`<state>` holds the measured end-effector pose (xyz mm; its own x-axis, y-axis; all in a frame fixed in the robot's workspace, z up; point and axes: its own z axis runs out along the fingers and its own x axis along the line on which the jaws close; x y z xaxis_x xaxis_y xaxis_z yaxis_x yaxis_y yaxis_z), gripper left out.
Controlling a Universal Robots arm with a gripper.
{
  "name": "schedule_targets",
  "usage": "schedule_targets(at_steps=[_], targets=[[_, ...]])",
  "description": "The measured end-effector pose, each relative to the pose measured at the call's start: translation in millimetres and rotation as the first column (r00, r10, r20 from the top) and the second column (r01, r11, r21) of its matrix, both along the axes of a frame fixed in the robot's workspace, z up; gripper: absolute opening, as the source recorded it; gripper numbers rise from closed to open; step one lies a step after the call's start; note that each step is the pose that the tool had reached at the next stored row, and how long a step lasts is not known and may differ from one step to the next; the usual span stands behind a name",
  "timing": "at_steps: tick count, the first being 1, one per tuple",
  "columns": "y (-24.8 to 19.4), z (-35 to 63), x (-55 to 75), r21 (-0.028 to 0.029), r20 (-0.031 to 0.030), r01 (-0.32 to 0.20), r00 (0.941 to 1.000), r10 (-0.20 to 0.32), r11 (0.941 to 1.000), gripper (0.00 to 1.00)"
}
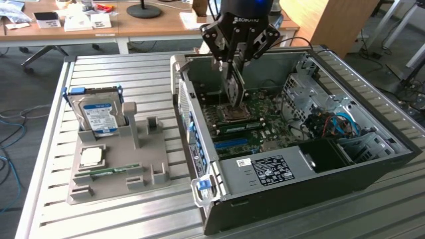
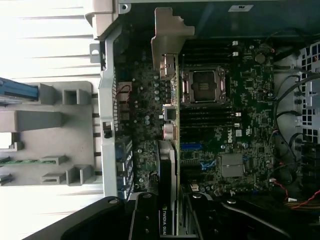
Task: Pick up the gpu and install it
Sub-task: 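Pick up the gpu and move the gpu toward the slot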
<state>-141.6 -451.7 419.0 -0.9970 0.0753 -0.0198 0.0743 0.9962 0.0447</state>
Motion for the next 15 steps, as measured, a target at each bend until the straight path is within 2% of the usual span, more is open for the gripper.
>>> schedule_targets(at_steps=[15], targets=[[0.1, -0.1, 41.9, 0.0001, 0.0001, 0.0, 1.0, 0.0, 1.0, 0.27]])
